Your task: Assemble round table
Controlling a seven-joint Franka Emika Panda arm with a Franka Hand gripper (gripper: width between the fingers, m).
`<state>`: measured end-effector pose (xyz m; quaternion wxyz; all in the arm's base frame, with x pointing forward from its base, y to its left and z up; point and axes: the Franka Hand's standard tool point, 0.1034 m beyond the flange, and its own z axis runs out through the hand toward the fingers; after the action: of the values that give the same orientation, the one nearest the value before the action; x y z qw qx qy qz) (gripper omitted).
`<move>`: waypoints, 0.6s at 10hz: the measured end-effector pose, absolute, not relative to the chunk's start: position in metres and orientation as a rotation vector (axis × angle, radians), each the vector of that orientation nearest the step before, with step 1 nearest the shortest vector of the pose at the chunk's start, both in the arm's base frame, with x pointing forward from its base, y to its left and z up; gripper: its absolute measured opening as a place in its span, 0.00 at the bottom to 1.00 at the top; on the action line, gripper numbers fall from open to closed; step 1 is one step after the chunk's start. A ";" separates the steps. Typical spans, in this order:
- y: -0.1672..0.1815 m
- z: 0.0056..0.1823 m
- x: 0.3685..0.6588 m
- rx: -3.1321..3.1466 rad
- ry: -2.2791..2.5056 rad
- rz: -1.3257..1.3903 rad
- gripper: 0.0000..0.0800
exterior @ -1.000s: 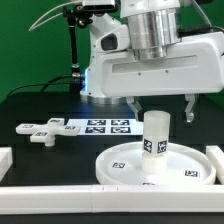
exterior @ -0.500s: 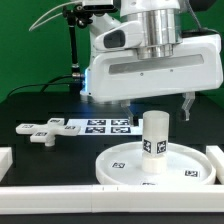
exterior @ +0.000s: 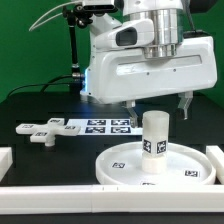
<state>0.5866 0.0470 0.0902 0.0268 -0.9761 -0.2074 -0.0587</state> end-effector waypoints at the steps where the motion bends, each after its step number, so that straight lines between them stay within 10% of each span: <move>1: 0.047 0.090 0.586 -3.000 -0.727 -0.182 0.81; 6: 0.051 0.086 0.584 -2.813 -1.479 -0.165 0.81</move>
Offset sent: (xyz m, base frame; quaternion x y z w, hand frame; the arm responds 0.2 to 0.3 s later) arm -0.0044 0.0069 -0.0013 -0.0384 -0.0069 -0.2721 0.9615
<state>0.5840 0.0513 0.0863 -0.0206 -0.8838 -0.4646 -0.0518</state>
